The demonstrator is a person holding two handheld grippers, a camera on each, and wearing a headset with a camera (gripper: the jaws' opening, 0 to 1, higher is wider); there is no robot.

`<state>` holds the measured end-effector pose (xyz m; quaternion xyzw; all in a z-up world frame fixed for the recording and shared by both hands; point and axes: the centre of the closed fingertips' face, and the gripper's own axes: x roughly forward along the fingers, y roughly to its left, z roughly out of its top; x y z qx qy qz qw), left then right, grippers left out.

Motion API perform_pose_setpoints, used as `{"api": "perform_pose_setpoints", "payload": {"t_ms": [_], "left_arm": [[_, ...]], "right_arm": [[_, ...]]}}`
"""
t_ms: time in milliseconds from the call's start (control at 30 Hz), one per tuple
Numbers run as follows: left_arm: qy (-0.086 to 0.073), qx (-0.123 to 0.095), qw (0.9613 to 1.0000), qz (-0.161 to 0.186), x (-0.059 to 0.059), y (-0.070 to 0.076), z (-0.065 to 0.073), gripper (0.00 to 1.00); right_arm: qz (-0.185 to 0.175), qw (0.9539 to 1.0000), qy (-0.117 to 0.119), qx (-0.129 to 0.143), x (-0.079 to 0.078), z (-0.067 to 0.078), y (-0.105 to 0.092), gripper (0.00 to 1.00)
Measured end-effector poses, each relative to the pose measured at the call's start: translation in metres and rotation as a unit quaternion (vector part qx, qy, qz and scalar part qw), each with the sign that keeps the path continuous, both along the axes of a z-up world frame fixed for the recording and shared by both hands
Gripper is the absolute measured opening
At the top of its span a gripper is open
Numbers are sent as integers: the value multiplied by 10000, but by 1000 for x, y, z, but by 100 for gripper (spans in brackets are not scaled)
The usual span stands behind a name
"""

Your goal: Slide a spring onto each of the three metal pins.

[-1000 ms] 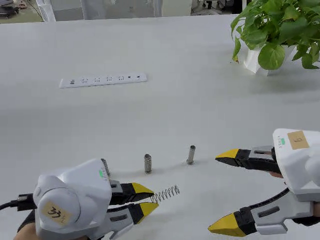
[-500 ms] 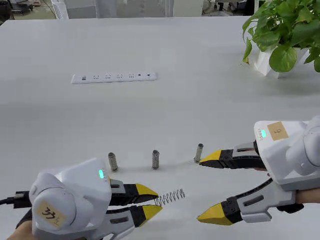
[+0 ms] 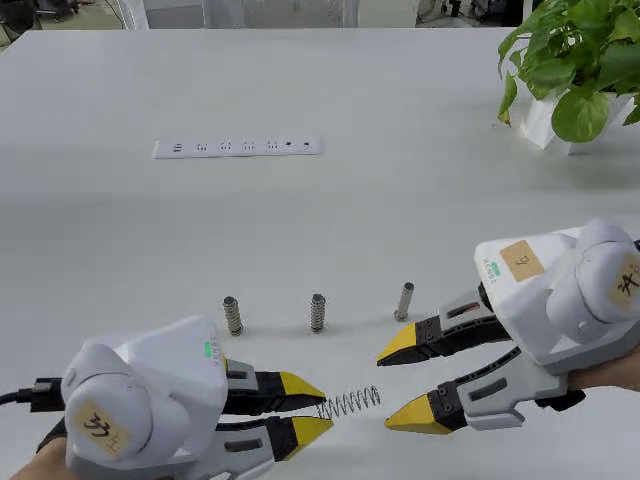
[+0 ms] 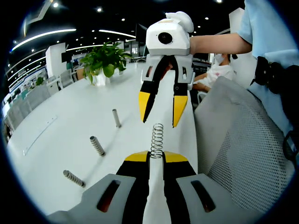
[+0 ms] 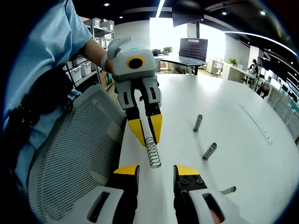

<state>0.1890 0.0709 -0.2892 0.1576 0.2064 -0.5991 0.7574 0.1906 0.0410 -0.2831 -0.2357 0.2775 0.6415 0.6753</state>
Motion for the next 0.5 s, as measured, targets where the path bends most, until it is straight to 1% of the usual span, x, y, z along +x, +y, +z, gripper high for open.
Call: {"api": "perform_pose_setpoints", "payload": {"t_ms": [100,300,400,500], "left_arm": [[23,-5,10000,-24,-2,1,0,6],[54,-32,10000,-44,-3,1,0,6],[65,-31,10000,-42,-3,2,0,6],[72,-28,10000,-45,-3,2,0,6]], "right_arm": [[118,9999,1,-5,-2,0,3,21],[316,9995,-26,-45,-4,-2,6,16],[373,9992,-62,-97,-4,-4,5,12],[381,9992,-65,-96,-4,-5,5,10]]}}
